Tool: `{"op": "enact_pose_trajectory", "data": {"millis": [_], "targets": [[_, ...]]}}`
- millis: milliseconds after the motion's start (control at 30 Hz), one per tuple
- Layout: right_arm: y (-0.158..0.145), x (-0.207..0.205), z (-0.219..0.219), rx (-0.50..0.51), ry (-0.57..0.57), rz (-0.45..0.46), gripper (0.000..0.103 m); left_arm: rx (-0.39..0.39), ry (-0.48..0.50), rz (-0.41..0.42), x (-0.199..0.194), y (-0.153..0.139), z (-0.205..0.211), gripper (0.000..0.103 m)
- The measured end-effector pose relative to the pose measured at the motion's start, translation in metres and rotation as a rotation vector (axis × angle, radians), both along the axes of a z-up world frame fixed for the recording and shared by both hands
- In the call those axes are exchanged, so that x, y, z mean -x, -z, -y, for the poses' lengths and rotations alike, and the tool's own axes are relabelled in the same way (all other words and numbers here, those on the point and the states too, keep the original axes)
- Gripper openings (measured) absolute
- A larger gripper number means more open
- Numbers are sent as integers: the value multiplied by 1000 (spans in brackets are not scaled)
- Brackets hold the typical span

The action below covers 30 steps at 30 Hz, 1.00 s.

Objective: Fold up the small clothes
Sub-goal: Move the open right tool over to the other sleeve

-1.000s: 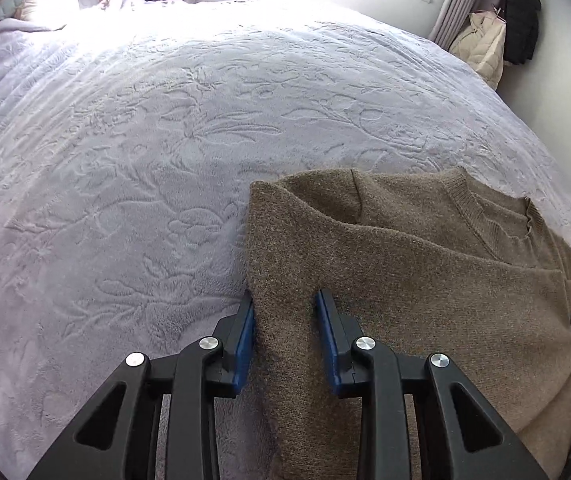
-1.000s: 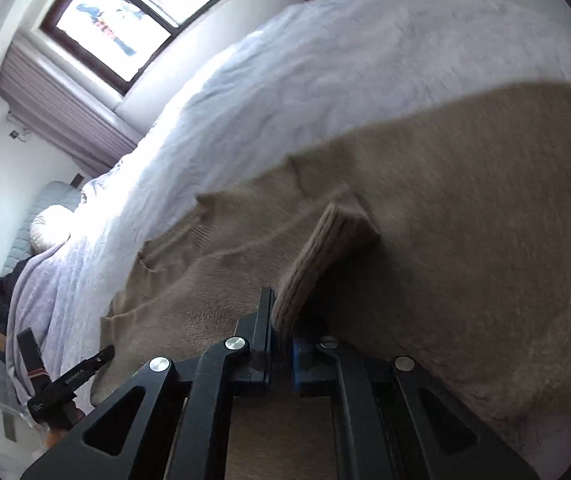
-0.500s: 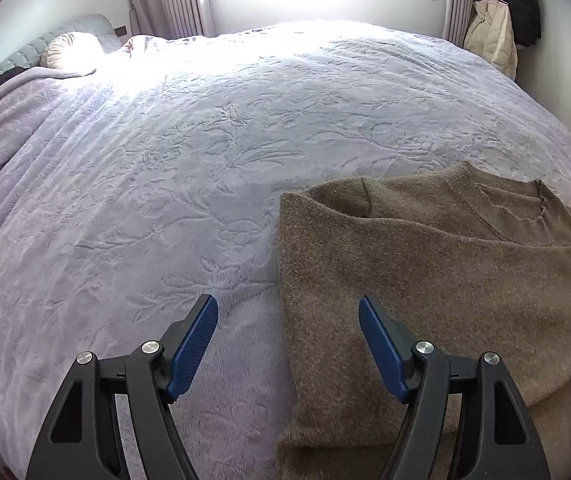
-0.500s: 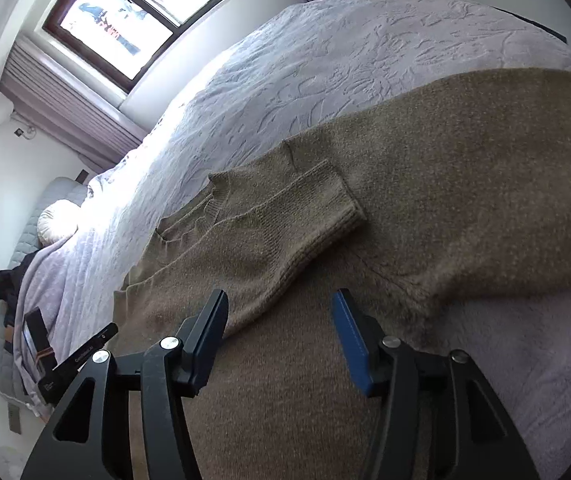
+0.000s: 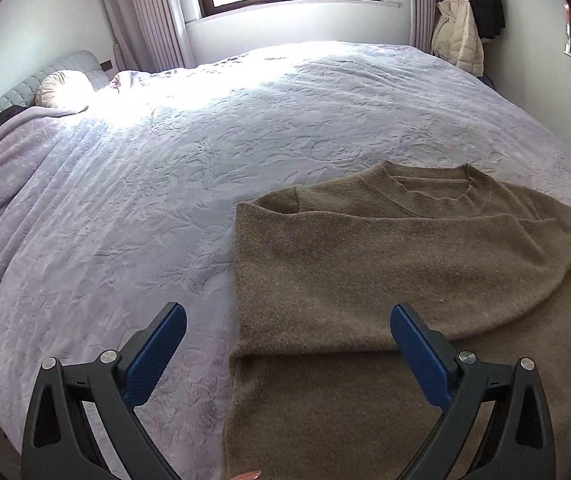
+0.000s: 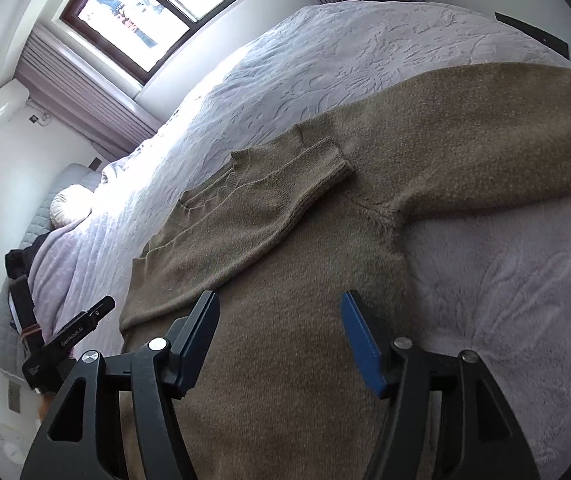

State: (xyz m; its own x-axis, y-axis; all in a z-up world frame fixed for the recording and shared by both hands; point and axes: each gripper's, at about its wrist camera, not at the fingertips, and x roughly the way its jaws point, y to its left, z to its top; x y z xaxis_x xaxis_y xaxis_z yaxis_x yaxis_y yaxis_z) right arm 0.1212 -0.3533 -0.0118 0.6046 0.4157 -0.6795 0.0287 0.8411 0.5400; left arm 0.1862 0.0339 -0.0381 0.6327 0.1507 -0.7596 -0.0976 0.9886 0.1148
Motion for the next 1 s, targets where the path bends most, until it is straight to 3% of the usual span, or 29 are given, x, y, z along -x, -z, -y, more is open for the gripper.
{"op": "enact_pose_trajectory", "data": {"millis": [267, 567, 700, 1000], "targets": [[-10, 36, -7, 21, -34, 58, 85, -61, 62, -20, 40, -14, 42, 102], [-12, 76, -8, -2, -50, 78, 85, -57, 144, -82, 83, -17, 84, 102], [-13, 90, -13, 61, -61, 36, 85, -51, 163, -91, 104, -17, 96, 102], [-23, 126, -26, 240, -44, 33, 85, -2, 175, -138, 150, 0, 98, 102]]}}
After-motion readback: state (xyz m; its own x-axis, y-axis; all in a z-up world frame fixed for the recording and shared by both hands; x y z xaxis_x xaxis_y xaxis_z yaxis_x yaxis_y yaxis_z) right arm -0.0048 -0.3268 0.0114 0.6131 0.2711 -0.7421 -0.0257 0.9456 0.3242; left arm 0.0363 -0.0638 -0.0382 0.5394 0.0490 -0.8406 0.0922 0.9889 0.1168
